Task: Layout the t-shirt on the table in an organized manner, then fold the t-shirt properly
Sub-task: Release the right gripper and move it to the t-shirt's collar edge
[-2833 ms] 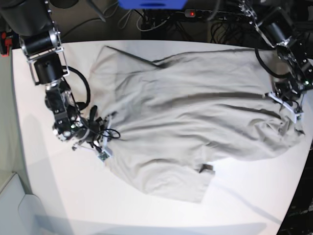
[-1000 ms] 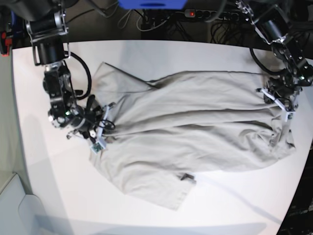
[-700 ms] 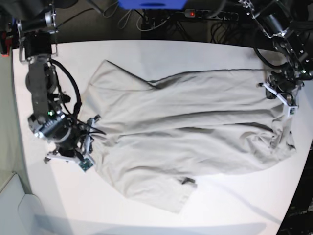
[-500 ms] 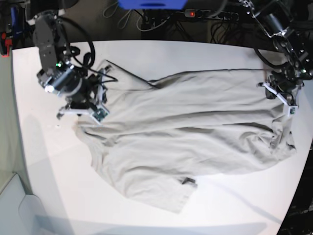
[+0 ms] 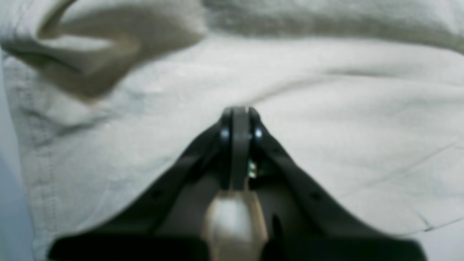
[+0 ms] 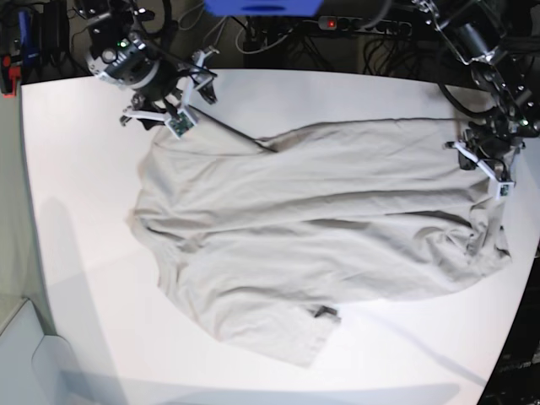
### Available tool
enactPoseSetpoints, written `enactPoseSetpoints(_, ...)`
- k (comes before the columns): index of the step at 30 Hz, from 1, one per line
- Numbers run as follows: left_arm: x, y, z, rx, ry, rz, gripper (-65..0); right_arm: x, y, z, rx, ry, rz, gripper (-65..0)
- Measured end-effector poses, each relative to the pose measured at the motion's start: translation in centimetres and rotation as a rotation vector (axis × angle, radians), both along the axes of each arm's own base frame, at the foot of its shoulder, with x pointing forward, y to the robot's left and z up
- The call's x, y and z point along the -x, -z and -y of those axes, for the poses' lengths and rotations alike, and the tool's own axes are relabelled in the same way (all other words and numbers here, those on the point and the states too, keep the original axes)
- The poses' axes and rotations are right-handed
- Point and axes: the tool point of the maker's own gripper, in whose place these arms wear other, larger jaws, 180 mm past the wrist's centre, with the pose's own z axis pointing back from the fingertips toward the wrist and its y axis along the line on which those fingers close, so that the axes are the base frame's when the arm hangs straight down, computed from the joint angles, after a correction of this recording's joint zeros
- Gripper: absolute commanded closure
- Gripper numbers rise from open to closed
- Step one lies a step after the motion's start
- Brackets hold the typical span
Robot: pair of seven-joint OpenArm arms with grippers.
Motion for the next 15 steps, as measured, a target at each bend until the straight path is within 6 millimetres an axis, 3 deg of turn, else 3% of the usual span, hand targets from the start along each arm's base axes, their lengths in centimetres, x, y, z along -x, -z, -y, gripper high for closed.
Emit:
enactPoseSetpoints(6,0.0,0.0,0.0,0.0,0.0,0.0,-0.2,-0.3,1.8,1.3,0.016,0.031,-0.018,-38.0)
enactPoseSetpoints(10,0.0,0.0,0.0,0.0,0.0,0.001,-0.2,-0.6,2.0,1.1,-0.011,0.038,0.008,-37.0)
enactPoseSetpoints(12,0.0,0.0,0.0,0.0,0.0,0.0,-0.2,-0.8,2.1,1.0,-0.024,0.04,0.021,-33.5)
enactPoseSetpoints(15,0.1,0.1,0.0,0.0,0.0,0.001,-0.2,-1.2,2.4,1.2,-0.032,0.046,0.032,-21.5)
